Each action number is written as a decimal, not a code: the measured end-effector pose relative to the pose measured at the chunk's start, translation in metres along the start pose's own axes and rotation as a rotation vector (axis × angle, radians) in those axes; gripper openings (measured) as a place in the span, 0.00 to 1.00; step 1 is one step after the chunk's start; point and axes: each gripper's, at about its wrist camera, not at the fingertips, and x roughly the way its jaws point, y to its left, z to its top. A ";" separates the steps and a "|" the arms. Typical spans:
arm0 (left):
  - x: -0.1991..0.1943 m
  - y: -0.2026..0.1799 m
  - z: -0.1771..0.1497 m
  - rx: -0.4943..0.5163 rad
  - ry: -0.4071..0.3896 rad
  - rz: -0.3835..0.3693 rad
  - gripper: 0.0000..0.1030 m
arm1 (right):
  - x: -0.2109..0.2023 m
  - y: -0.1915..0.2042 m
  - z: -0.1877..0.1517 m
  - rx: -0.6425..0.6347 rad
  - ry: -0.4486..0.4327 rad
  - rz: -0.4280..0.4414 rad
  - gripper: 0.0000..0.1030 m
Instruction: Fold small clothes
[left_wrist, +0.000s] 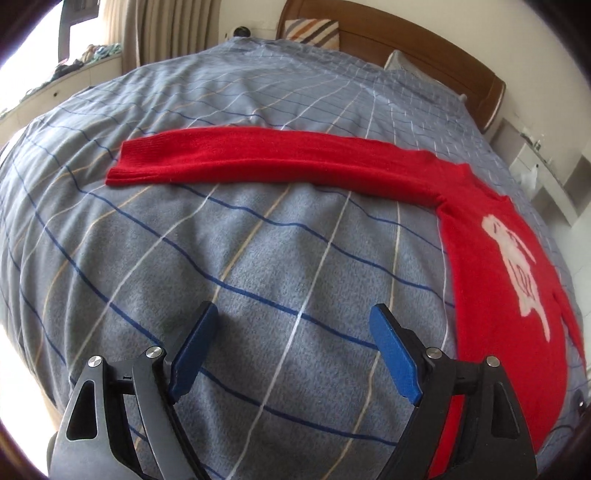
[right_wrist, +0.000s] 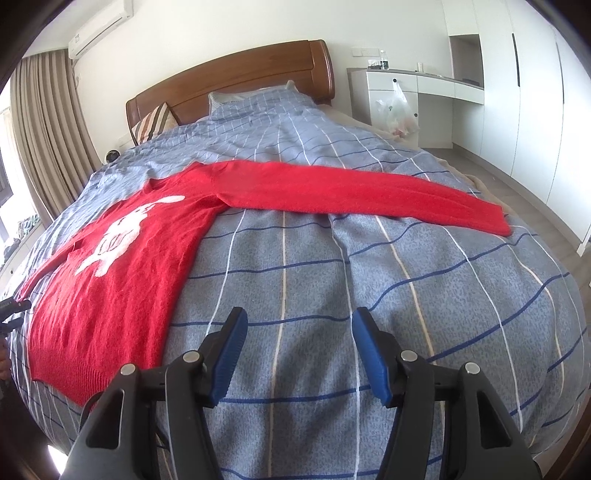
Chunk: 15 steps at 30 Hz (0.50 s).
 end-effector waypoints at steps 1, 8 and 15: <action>-0.001 -0.002 -0.001 0.014 -0.001 0.002 0.83 | 0.000 0.001 0.000 -0.002 0.001 0.001 0.57; -0.003 0.003 -0.007 0.023 0.001 -0.016 0.86 | 0.004 0.006 -0.001 -0.023 0.009 0.006 0.57; 0.002 -0.005 -0.018 0.063 -0.023 0.000 0.97 | 0.004 0.008 -0.001 -0.027 0.008 0.008 0.57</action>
